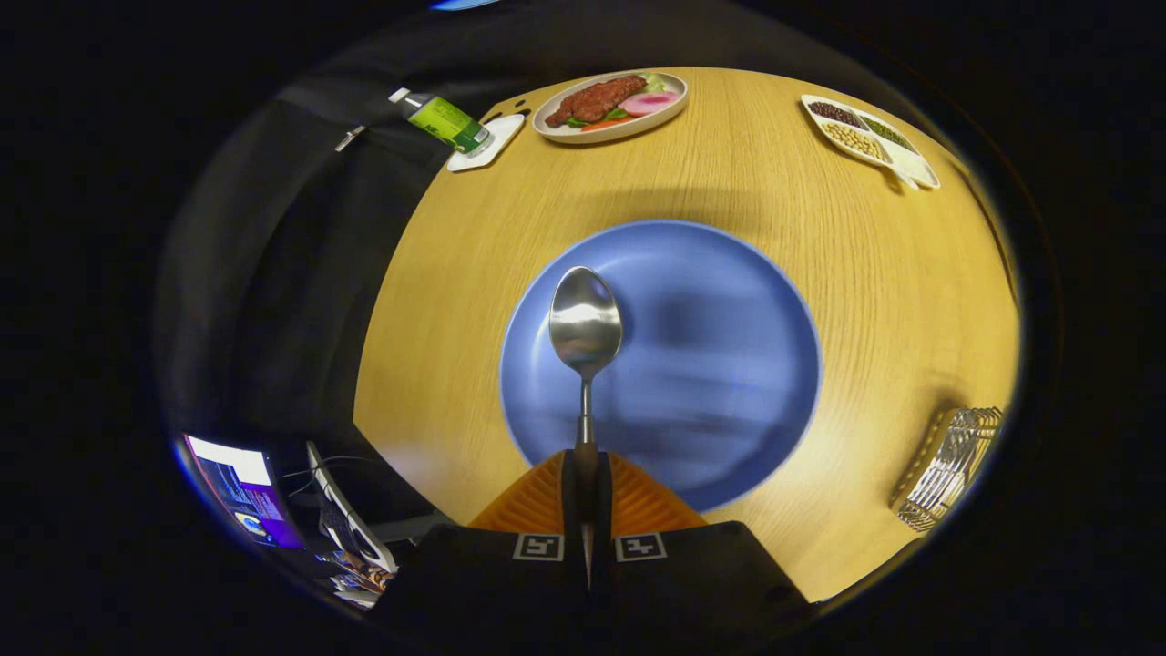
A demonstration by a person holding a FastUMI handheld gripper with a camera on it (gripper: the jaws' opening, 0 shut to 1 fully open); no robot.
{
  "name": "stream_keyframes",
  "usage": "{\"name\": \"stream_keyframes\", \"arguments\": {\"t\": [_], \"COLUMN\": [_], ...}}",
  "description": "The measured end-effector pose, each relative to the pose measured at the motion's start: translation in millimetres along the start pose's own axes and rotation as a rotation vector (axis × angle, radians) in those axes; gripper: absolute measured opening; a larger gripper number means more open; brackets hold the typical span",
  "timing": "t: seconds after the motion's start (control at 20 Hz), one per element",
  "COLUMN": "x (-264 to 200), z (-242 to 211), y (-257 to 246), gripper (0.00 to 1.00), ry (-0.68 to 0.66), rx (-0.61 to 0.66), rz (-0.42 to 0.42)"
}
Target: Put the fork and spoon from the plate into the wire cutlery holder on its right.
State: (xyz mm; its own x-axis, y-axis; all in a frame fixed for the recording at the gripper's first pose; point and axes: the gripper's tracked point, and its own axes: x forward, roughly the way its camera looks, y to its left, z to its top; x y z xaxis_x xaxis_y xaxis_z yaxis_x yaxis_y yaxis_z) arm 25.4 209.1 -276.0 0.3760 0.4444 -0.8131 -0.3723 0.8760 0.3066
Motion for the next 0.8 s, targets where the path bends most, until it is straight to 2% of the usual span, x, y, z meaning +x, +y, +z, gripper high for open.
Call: {"name": "stream_keyframes", "arguments": {"t": [0.15,0.35,0.6,0.8], "x": [-49,-114,-188,-231], "z": [-1,-12,-41,-49], "y": [-9,-46,-112,-167], "gripper": [0.06,0.06,0.06,0.06], "ry": [-0.008,-0.008,0.074,0.198], "rx": [-0.032,-0.052,-0.065,-0.147], "rz": [-0.001,-0.049,-0.174,-0.293]}}
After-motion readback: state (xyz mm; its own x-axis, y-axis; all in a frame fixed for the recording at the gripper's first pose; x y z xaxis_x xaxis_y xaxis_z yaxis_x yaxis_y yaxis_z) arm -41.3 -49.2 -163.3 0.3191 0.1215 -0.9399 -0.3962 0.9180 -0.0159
